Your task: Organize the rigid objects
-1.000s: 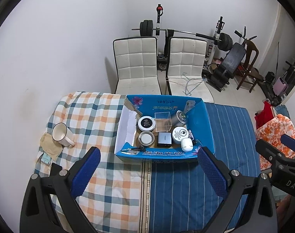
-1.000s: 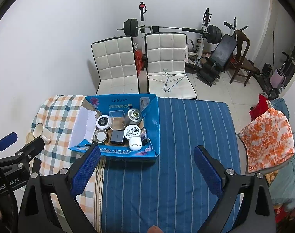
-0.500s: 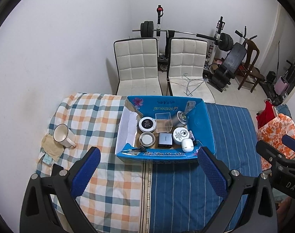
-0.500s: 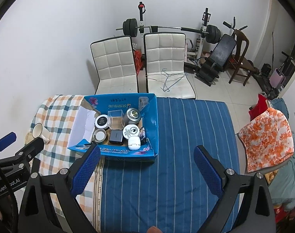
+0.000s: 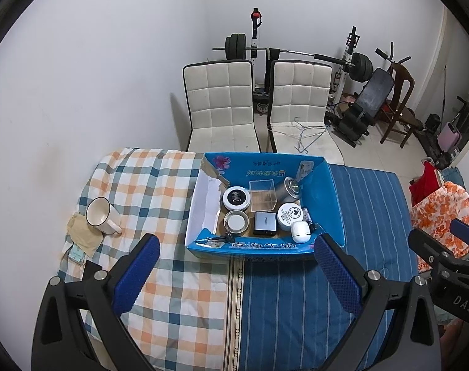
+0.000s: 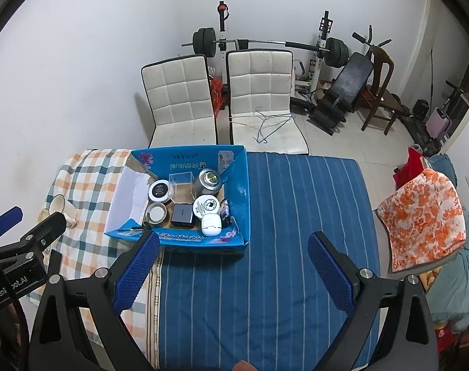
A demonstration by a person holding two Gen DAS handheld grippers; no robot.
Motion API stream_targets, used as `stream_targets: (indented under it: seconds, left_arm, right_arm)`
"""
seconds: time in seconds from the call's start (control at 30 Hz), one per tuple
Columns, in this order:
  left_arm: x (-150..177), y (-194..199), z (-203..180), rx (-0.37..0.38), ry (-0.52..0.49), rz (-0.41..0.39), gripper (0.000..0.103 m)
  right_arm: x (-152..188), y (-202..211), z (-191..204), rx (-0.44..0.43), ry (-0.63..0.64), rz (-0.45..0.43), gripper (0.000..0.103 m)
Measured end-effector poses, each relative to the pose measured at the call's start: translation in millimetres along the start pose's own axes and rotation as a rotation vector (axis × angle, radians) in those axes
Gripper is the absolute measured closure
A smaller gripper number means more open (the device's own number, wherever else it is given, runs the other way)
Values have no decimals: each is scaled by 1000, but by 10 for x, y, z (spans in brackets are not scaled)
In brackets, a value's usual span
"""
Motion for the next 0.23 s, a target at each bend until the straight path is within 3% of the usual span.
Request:
stream_targets:
  seconds: [0.23]
  left_arm:
    - [-3,-11,9,3,-1,-2,0]
  right_arm:
    - [0,22,-33,8,2,-7,4]
Point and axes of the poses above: each gripper's, at about its wrist camera, not at the fingertips, and y roughly against the way its jaws point, z to its left, x to its underside, the point moved 2 cm from there along -y, roughly the way its jaws point, and after that the axes turned 10 degrees about x, right-handed, at the moved point
